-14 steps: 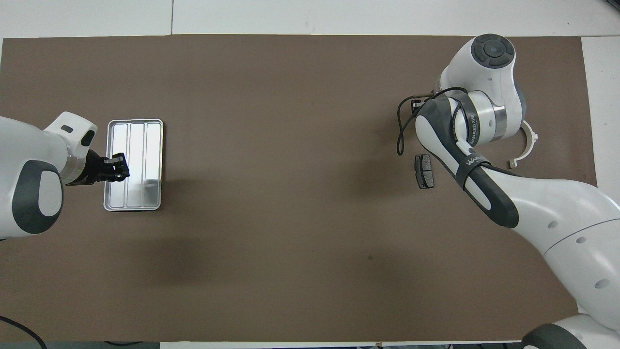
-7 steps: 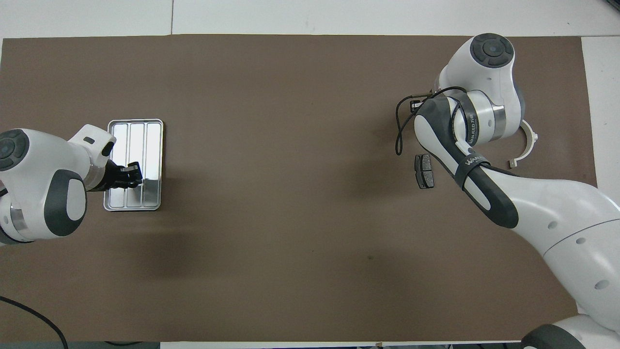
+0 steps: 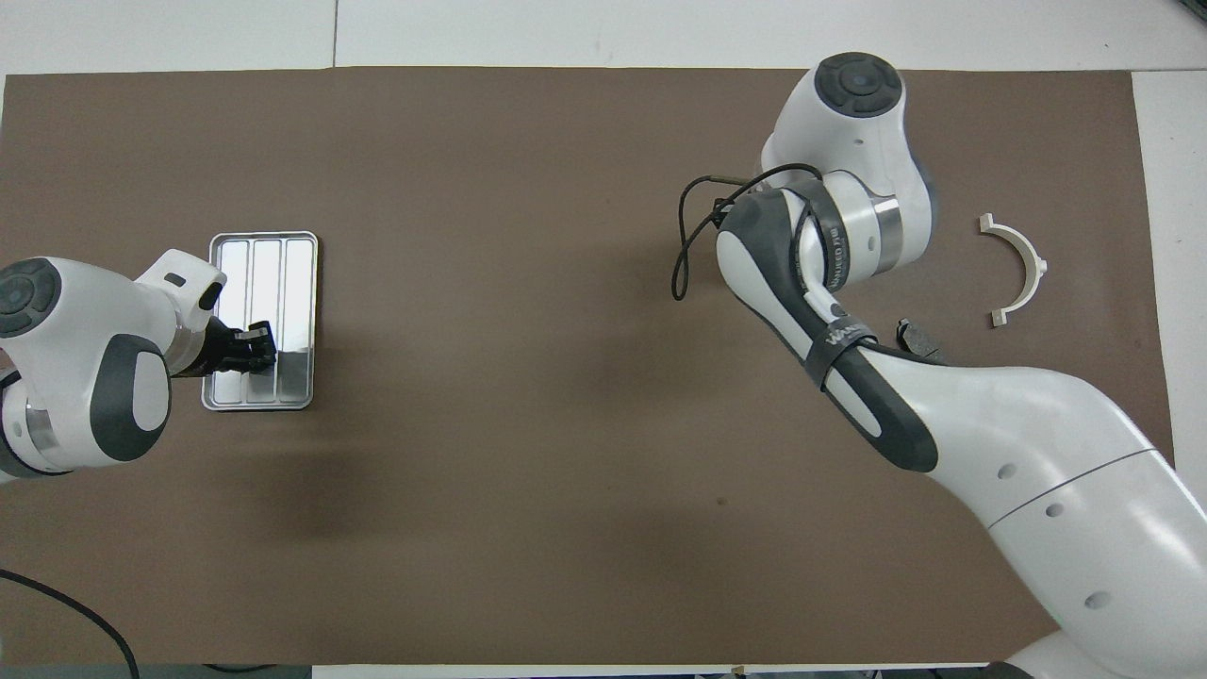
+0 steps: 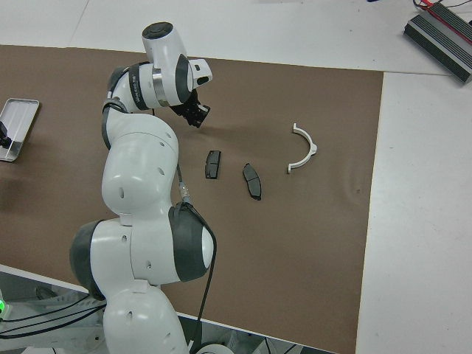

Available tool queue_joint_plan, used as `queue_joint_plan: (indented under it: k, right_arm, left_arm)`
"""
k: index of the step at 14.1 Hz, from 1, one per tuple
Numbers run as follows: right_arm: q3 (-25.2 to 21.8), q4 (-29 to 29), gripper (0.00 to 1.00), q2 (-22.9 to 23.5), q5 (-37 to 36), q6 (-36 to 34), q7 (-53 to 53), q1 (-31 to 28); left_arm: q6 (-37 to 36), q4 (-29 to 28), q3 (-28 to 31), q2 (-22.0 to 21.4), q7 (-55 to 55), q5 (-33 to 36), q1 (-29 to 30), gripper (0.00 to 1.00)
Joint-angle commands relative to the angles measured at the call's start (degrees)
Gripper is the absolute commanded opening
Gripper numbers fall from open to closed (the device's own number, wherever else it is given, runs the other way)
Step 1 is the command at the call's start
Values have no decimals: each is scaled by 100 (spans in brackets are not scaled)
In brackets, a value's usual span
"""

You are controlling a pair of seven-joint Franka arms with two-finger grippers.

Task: Pick bearing gear from pile to tray
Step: 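Release the bearing into the tray while the right gripper grasps another bearing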

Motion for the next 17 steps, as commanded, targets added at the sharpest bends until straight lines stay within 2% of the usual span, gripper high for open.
queue_joint_plan:
  k: [1, 2, 3, 4, 11, 13, 15, 17]
  right_arm:
    - [46, 158, 3, 50, 100, 28, 1354, 552]
    - [46, 167, 3, 85, 100, 98, 1777, 772]
    - [46, 228, 3, 129, 100, 229, 2181, 949]
    - [46, 237, 3, 164, 91, 335, 2499, 1116]
    - [-6, 263, 3, 383, -75, 1108, 4126, 1828]
    - [-6, 386, 3, 533, -172, 1170, 4504, 1995]
    - [2, 475, 3, 656, -417, 1293, 4847, 2128]
    - [29, 475, 3, 700, -515, 1303, 4910, 2146]
  left_arm:
    - [209, -124, -33, -30, 65, 53, 58, 11]
    - [209, -124, -33, -30, 74, 53, 58, 35]
    - [209, -124, -33, -30, 83, 53, 67, 82]
    - [183, -89, -33, -21, 74, 53, 58, 90]
    - [-388, 727, -42, 76, -145, 18, 14, 91]
    - [-485, 930, -51, 137, -426, 27, -30, 94]
    - [-511, 957, -51, 146, -558, 18, -126, 100]
    - [-503, 957, -51, 146, -742, 27, -223, 100]
